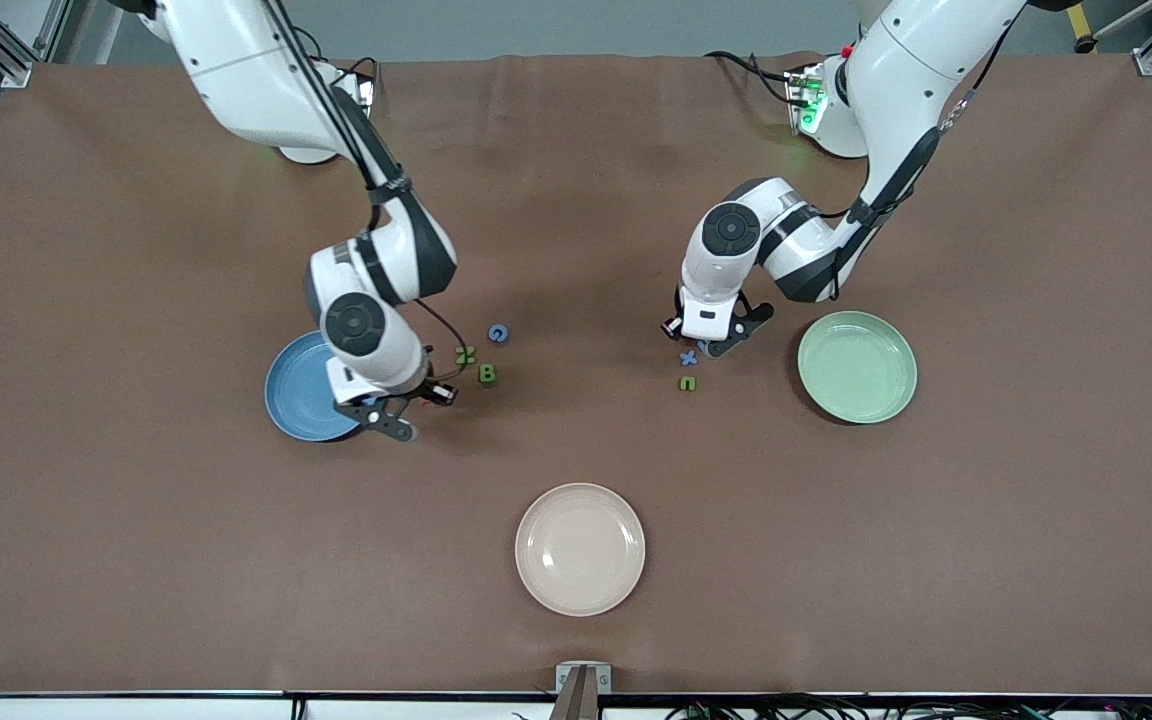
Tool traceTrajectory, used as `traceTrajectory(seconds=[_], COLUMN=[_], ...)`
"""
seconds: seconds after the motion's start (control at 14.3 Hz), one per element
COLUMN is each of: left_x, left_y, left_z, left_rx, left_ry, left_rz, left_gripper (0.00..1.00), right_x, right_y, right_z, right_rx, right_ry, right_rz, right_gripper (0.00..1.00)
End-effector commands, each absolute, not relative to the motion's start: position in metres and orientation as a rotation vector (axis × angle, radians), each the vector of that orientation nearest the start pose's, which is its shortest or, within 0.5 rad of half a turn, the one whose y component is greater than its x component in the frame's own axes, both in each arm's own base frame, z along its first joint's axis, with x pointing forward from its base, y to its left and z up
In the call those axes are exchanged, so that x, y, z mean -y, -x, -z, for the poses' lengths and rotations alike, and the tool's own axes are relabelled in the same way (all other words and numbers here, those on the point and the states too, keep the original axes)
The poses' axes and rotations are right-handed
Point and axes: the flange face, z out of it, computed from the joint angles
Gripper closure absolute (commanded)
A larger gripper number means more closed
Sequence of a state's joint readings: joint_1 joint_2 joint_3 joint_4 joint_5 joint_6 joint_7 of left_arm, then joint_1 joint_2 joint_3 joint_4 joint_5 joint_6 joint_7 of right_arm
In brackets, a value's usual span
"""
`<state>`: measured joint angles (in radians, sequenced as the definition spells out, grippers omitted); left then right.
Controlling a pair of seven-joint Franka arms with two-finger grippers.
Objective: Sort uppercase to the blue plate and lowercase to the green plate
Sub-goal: 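Place the pink o and green d on the blue and green plates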
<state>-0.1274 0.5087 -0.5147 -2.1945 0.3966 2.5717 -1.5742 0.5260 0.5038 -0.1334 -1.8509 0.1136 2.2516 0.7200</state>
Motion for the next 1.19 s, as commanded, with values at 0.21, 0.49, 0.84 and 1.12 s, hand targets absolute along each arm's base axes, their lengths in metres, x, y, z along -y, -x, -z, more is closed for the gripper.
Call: traceTrajectory(seconds=[0.21,0.49,0.84,1.12], left_x=[0.343,0.342,0.303,0.242], left_y=[-0.429,-0.431,-0.453,-0.476], left_z=[-0.183,-0.227,-0.263,-0.273], left_rx=[0.984,0.944,0.701,0.543], left_ry=[2.980,2.979,2.996,3.032], left_rz=[-0.037,0.060,0.025,-0.046], left_gripper=[0.83,0.83,0.83,0.83], right_x=[-0.141,-0.090,-0.087,-0.086], right_y=[-0.583,-0.575,-0.552,-0.551], right_z=[-0.282,-0.260,-0.217,-0.211], right_rx=[-0.400,-0.337,-0.346,-0.344], right_ry=[3.117,3.113,3.116,3.119], right_rz=[-0.233,-0.258,-0.107,-0.110], right_gripper=[0.99,0.98,0.96,0.64])
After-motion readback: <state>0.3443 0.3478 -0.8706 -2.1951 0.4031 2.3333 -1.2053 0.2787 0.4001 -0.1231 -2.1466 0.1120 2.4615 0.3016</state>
